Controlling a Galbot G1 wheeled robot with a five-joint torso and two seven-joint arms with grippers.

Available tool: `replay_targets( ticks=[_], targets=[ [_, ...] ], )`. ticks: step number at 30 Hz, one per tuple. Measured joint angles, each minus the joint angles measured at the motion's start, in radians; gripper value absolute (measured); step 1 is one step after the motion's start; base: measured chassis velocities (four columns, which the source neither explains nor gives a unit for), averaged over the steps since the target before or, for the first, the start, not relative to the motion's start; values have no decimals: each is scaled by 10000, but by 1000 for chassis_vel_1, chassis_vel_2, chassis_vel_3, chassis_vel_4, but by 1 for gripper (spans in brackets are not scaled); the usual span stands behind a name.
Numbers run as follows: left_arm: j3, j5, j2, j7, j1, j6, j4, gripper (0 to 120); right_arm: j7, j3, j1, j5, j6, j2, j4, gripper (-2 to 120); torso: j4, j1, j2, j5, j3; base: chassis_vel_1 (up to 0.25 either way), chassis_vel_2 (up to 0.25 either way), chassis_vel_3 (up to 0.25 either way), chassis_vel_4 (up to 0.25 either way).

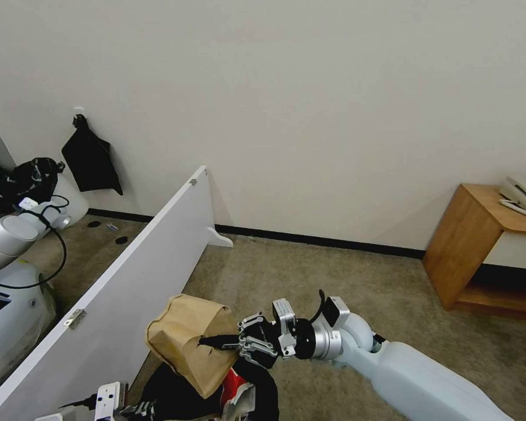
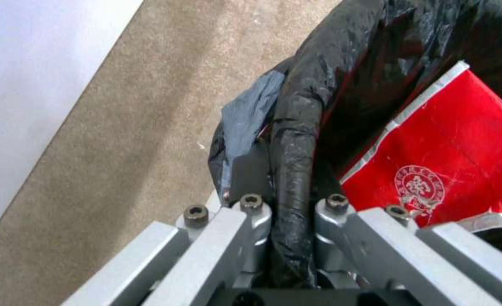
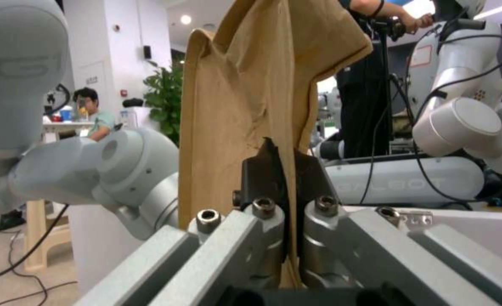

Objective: Pick up the trash bin, then pick up the garbage from the floor and place it into the trash bin.

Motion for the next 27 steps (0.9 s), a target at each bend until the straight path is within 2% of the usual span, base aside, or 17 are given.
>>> replay_targets(
  ticks=[6,7,11,13,14,16,18,19,22,24,25,26,27],
  targets=[
    [0,-2,-4,-3,0,-1,0,4,83,-106,-69,-225,120,9,-87,2,0,0,0,0,0,0,0,0,0],
    [-2,-2,-5,-3,4,0,0,4,111,-135,-84,-285,142,7,-107,9,0,0,0,0,0,0,0,0,0],
    [-3,-2,-10,-3,6,0,0,4,129,-163,-104,-377,146,6,-148,17,0,0,0,0,0,0,0,0,0],
    [-6,-3,-11,-3,9,0,0,4,136,-176,-122,-465,147,-6,-174,28,0,0,0,0,0,0,0,0,0],
    [-6,-3,-11,-3,9,0,0,4,136,-176,-122,-465,147,-6,-174,28,0,0,0,0,0,0,0,0,0],
    [-16,-3,-8,-3,13,0,0,4,131,-177,-143,-506,147,-59,-174,39,0,0,1,0,0,0,0,0,0],
    [-17,-3,-8,-3,14,0,0,4,123,-177,-155,-523,147,-77,-174,42,0,0,0,0,0,0,0,0,0],
    [-17,-3,-9,-6,18,0,0,4,110,-174,-190,-557,148,-104,-174,50,-1,0,0,0,0,0,0,0,0],
    [-15,-3,-11,-6,19,1,0,4,105,-167,-219,-575,148,-116,-174,56,-1,0,0,0,0,0,0,0,0],
    [-6,-3,-14,-9,19,1,0,4,97,-145,-283,-626,147,-137,-174,68,0,0,0,0,0,0,0,0,0],
    [-6,-3,-14,-9,19,1,0,4,97,-145,-283,-626,147,-137,-174,68,0,0,0,0,0,0,0,0,0],
    [-6,-3,-12,-10,18,2,0,4,87,-136,-304,-646,148,-145,-183,76,0,0,1,0,0,0,0,0,0],
    [-6,-3,-12,-10,18,2,0,4,87,-136,-304,-646,148,-145,-183,76,0,0,1,0,0,0,0,0,0]
  ],
)
